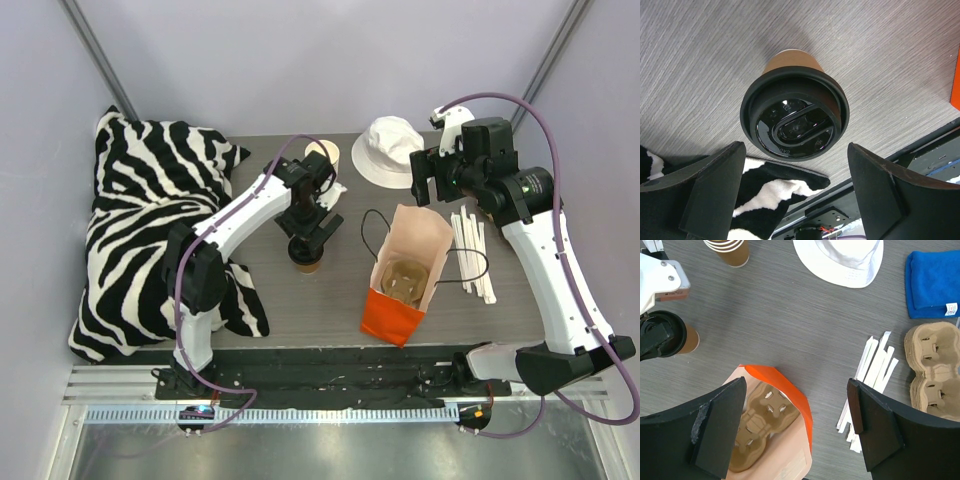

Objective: Pack the takeout coffee

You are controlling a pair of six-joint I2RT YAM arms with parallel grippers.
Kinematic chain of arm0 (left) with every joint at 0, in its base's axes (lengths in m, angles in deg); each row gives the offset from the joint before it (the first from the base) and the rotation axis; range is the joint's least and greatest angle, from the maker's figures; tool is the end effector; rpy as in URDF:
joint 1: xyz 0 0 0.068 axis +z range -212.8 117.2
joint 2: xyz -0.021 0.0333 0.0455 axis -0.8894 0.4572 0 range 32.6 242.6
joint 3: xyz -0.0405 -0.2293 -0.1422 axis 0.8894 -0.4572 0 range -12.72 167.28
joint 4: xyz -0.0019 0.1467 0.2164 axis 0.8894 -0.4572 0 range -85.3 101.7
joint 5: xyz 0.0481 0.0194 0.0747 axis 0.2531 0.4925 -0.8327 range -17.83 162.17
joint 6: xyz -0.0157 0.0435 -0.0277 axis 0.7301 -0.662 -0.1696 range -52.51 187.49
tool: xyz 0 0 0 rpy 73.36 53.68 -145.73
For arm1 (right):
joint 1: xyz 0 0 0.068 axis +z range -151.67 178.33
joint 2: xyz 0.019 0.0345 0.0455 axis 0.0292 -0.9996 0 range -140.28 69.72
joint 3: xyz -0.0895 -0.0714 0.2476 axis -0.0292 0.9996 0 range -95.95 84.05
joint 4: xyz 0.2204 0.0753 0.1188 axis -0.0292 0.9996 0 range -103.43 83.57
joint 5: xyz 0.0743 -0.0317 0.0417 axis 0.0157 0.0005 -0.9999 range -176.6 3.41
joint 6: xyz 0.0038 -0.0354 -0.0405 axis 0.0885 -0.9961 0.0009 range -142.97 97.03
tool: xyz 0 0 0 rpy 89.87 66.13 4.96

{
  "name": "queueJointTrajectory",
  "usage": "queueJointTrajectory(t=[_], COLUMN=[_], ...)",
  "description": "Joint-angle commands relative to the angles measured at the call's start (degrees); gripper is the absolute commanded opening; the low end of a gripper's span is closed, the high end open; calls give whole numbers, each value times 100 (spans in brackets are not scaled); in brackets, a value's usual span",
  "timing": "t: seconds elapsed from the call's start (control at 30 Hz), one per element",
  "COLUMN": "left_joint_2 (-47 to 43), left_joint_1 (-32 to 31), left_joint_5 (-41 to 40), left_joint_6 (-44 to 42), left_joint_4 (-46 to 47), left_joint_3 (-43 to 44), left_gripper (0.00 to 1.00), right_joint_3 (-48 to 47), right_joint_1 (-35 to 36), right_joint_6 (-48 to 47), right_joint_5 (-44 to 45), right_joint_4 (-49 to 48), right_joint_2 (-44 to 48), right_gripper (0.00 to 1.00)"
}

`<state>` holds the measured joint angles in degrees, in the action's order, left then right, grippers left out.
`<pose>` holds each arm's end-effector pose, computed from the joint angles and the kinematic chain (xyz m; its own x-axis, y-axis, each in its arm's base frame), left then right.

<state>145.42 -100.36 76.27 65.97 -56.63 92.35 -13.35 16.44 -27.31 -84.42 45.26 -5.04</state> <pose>0.3152 -0.2457 0.2769 -0.7525 0.6124 -0.2423 0.6420 0.7641 -0.0629 0.2305 0.0741 0.4534 -0.5364 -0.2550 -0.8045 -0.3230 0.9427 -0.0834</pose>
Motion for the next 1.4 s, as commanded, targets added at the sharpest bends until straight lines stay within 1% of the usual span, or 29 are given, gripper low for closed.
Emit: queueJointTrajectory(t=[0.0, 0.43, 0.6, 0.9, 0.93, 1.2, 1.37], left_joint_2=[39, 92, 56, 48, 56, 30, -5], left_joint_1=[-32, -85, -111, -164, -181, -243, -243], left_joint_5=[-58, -207, -366, -357, -514, -612, -700], left_joint_6=[11, -6, -6, 20, 29, 29, 11], left_joint_4=[171, 312, 444, 523, 532, 602, 778], left_joint_3=[-22, -128, -189, -286, -321, -479, -716], left_gripper=[87, 86, 83, 81, 80, 80, 78], right_joint_3=[-42, -15, -15, 37, 37, 64, 73], right_joint_1=[-27, -27, -27, -35, -27, -27, -27], right_joint_6=[38, 38, 38, 30, 30, 21, 21], right_joint_5=[-59, -51, -50, -50, -50, -50, -33], right_joint_4=[-253, -245, -245, -262, -254, -262, -254], right_joint_2=[146, 164, 164, 172, 172, 181, 190], right_gripper=[90, 90, 90, 90, 90, 90, 90])
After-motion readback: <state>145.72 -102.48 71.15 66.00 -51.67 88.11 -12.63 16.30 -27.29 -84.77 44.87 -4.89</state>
